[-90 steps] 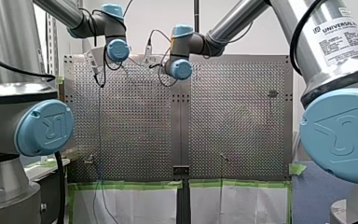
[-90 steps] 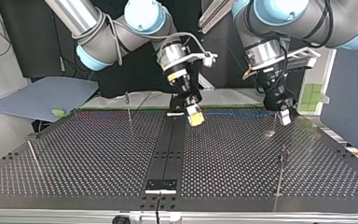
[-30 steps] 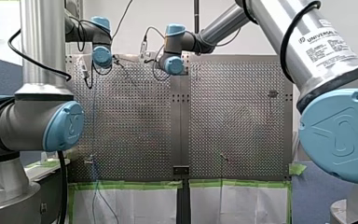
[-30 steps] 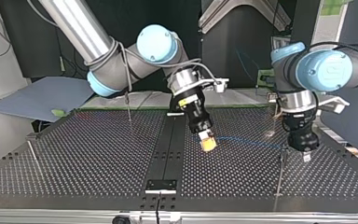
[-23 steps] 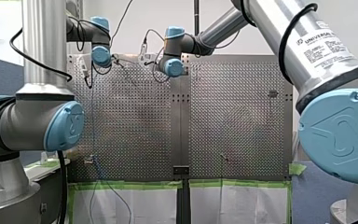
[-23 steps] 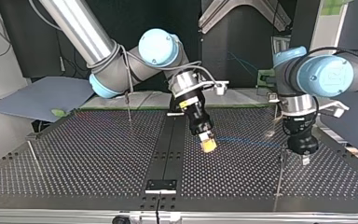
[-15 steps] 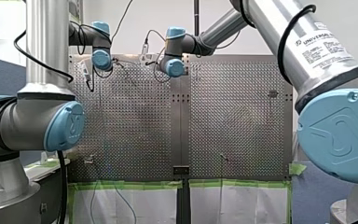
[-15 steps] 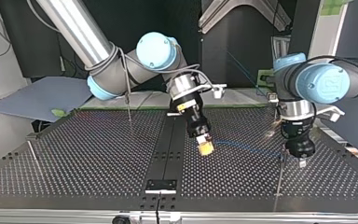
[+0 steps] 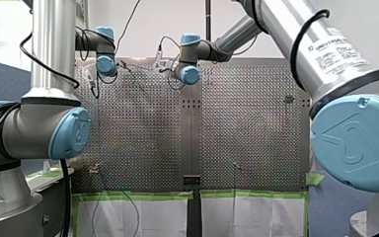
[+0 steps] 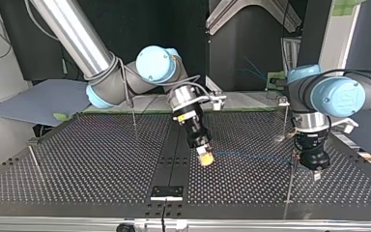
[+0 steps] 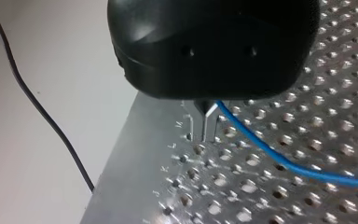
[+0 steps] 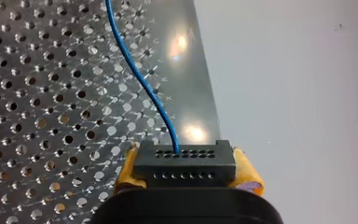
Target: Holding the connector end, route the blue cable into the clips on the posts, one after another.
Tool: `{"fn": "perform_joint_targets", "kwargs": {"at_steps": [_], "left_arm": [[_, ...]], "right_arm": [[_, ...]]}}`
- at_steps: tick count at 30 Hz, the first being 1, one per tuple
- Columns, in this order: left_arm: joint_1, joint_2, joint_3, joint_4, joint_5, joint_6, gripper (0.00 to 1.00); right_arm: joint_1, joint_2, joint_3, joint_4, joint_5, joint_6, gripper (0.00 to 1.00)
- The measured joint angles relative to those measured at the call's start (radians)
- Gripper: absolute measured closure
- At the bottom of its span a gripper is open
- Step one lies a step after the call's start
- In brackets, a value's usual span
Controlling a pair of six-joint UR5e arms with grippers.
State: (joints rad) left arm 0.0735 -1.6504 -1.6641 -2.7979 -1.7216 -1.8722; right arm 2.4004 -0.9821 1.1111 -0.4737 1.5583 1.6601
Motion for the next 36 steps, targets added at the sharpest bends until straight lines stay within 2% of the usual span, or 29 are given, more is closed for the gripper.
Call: {"fn": "perform_joint_targets", "kwargs": {"at_steps": [6,12,17,31,32,33,34,35,36], "left_arm": [[0.005,-0.021,0.035,0.018,0.013,-0.039,1.0],[0.011,-0.057,0.043,0.023,0.015,-0.051,1.0],[0.022,-0.065,0.043,0.031,0.022,-0.063,1.0],[0.037,-0.082,0.043,0.034,0.047,-0.086,1.0],[0.037,-0.082,0.043,0.033,0.046,-0.086,0.94],[0.037,-0.082,0.043,0.03,0.043,-0.086,0.94],[0.037,-0.082,0.043,0.028,0.041,-0.086,0.84],[0.036,-0.082,0.043,0.026,0.04,-0.087,0.67],[0.035,-0.082,0.044,0.024,0.038,-0.086,0.67]], "right_arm": [[-0.007,0.023,-0.042,0.001,-0.012,0.0,1.0],[-0.02,0.03,-0.068,0.002,-0.019,0.0,1.0],[-0.032,0.044,-0.089,0.005,-0.027,0.0,1.0],[-0.049,0.05,-0.102,0.012,-0.042,0.007,1.0],[-0.051,0.05,-0.102,0.013,-0.043,0.008,1.0],[-0.052,0.05,-0.102,0.013,-0.043,0.008,1.0],[-0.053,0.05,-0.102,0.013,-0.044,0.009,1.0],[-0.054,0.05,-0.102,0.014,-0.044,0.009,1.0],[-0.056,0.05,-0.102,0.014,-0.045,0.009,1.0]]}}
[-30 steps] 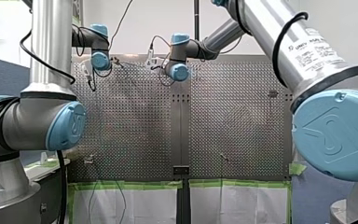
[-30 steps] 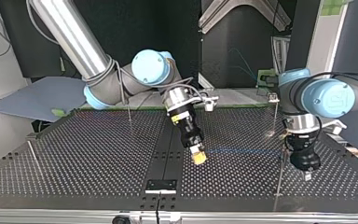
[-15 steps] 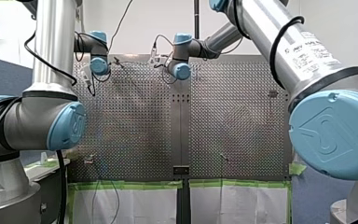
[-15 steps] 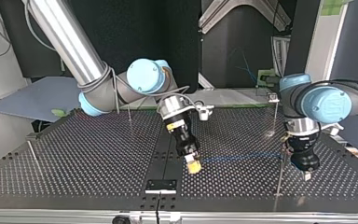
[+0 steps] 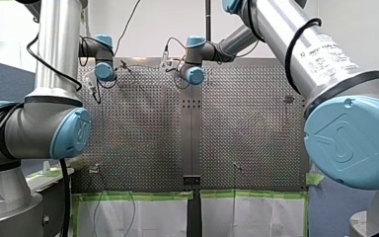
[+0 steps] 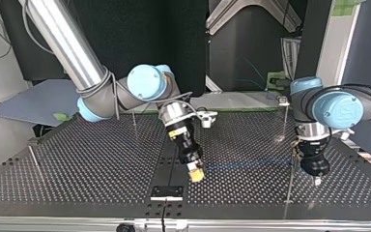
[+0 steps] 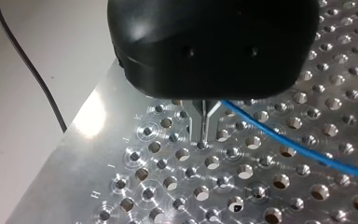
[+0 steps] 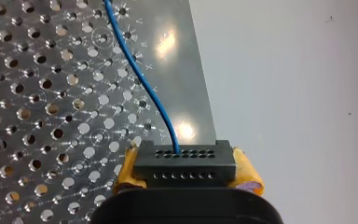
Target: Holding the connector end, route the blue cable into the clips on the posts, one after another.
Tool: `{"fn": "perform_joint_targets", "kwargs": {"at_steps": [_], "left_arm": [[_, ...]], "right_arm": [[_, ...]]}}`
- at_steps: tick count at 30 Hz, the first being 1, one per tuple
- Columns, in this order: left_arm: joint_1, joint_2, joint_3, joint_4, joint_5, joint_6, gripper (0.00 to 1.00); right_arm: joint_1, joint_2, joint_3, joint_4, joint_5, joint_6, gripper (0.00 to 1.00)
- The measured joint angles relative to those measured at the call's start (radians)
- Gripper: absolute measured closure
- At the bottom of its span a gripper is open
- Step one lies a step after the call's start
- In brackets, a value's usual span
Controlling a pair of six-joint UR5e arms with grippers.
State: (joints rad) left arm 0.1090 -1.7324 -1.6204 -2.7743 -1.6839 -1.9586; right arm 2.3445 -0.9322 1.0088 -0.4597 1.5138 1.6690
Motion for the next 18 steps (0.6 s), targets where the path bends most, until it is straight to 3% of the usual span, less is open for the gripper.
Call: {"fn": "perform_joint_targets", "kwargs": {"at_steps": [1,2,4,9,10,11,12,13,18], "left_arm": [[-0.001,0.0,0.0,-0.002,-0.001,0.001,0.54],[-0.001,0.0,0.0,-0.004,-0.002,0.002,0.48],[-0.001,0.0,0.0,-0.009,-0.006,0.004,0.48],[0.002,0.004,0.0,-0.018,-0.015,-0.007,0.37],[0.002,0.006,0.0,-0.02,-0.016,-0.01,0.26],[0.001,0.009,0.0,-0.023,-0.016,-0.013,0.07],[0.0,0.014,0.0,-0.027,-0.017,-0.014,0.07],[-0.001,0.018,0.0,-0.031,-0.018,-0.015,0.0],[-0.007,0.048,0.0,-0.068,-0.045,-0.029,0.0]], "right_arm": [[-0.002,0.0,0.0,0.001,-0.001,0.0,1.0],[-0.004,0.0,0.0,0.002,-0.001,0.0,1.0],[-0.008,0.0,0.0,0.004,-0.002,0.001,1.0],[-0.014,0.0,0.0,0.014,-0.005,0.002,1.0],[-0.014,0.0,0.0,0.016,-0.005,0.002,1.0],[-0.015,0.0,0.0,0.018,-0.005,0.002,1.0],[-0.015,0.0,0.0,0.019,-0.006,0.002,1.0],[-0.016,0.0,0.0,0.019,-0.006,0.002,1.0],[-0.017,0.0,0.0,0.021,-0.015,0.007,1.0]]}}
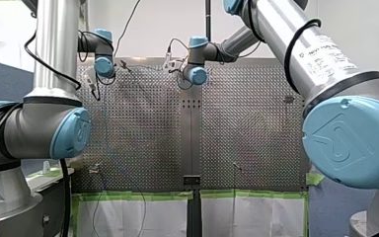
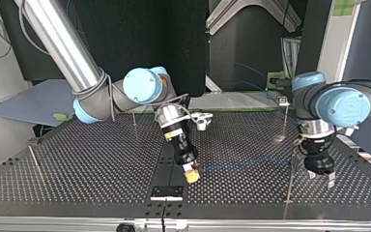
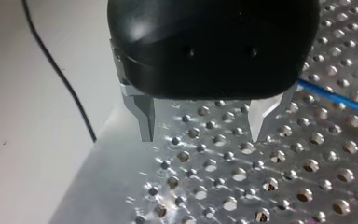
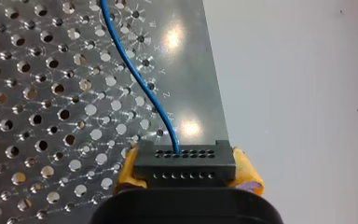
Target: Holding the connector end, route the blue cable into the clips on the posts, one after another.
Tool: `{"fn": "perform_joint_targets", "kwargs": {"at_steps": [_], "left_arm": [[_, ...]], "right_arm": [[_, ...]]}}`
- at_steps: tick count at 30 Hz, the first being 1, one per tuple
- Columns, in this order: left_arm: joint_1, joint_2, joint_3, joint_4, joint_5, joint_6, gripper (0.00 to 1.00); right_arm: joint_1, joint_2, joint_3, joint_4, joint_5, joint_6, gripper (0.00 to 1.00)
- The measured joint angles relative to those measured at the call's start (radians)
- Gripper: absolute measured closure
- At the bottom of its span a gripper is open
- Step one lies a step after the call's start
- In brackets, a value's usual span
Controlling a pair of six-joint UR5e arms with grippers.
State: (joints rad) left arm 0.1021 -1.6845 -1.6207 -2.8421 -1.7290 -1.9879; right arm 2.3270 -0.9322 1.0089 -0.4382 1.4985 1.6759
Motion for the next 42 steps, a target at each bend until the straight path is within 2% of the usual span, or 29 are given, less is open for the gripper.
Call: {"fn": "perform_joint_targets", "kwargs": {"at_steps": [8,12,18,22,30,37,42], "left_arm": [[-0.012,0.01,-0.001,-0.073,-0.064,-0.045,0.0],[-0.02,0.011,-0.016,-0.115,-0.045,-0.067,0.0],[-0.033,0.02,-0.065,-0.173,0.007,-0.068,0.0],[-0.04,0.044,-0.101,-0.21,0.024,-0.07,0.0],[-0.062,0.121,-0.171,-0.262,0.014,-0.078,0.0],[-0.083,0.177,-0.18,-0.294,-0.031,-0.049,0.0],[-0.1,0.217,-0.18,-0.287,-0.028,-0.035,0.0]], "right_arm": [[-0.002,0.001,0.001,0.004,-0.005,0.012,1.0],[-0.002,0.001,0.001,0.004,-0.006,0.018,1.0],[-0.002,0.001,0.001,0.004,-0.006,0.026,1.0],[-0.002,0.002,0.001,0.004,-0.006,0.029,1.0],[-0.002,0.003,0.002,0.005,-0.006,0.03,1.0],[-0.001,0.004,0.002,0.006,-0.007,0.03,1.0],[0.0,0.004,0.002,0.007,-0.007,0.03,1.0]]}}
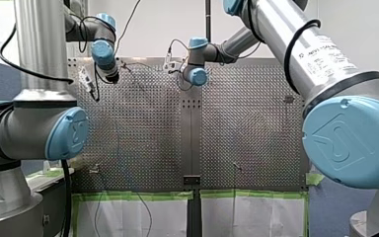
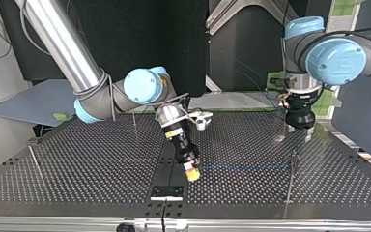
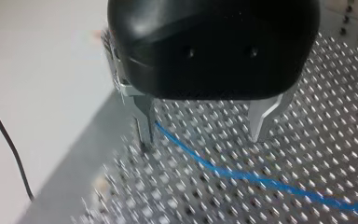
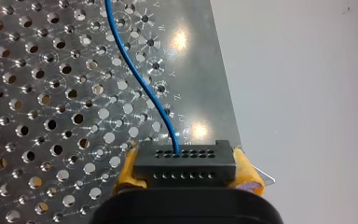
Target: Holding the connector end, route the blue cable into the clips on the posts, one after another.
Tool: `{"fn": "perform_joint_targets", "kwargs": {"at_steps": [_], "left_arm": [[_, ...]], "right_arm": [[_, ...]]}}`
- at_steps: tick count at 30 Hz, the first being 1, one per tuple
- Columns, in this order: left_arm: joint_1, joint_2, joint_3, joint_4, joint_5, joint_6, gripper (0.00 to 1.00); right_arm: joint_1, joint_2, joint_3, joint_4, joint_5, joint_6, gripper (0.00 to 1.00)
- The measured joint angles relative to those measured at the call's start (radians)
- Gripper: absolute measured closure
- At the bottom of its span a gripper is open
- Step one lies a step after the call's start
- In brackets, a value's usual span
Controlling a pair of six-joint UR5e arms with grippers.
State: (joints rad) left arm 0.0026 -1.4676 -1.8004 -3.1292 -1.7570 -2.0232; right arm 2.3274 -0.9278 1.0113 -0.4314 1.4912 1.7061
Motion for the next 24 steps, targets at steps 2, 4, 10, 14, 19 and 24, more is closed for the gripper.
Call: {"fn": "perform_joint_targets", "kwargs": {"at_steps": [2,4,10,14,19,24], "left_arm": [[-0.003,0.015,0.0,0.01,0.0,0.012,0.0],[-0.006,0.034,0.0,0.019,-0.001,0.029,0.0],[-0.012,0.094,0.0,0.025,0.016,0.089,0.0],[-0.014,0.116,0.0,0.018,0.019,0.129,0.0],[-0.02,0.101,0.0,0.004,0.041,0.18,0.0],[-0.029,0.099,0.0,-0.002,0.08,0.23,0.0]], "right_arm": [[0.0,0.0,0.0,0.0,0.0,0.0,1.0],[0.0,0.001,0.001,0.0,0.0,0.0,1.0],[-0.002,0.003,0.019,0.001,0.001,-0.002,1.0],[-0.003,0.005,0.024,0.001,0.001,-0.004,1.0],[-0.005,0.006,0.025,0.0,0.001,-0.004,1.0],[-0.006,0.006,0.026,-0.001,0.001,-0.002,1.0]]}}
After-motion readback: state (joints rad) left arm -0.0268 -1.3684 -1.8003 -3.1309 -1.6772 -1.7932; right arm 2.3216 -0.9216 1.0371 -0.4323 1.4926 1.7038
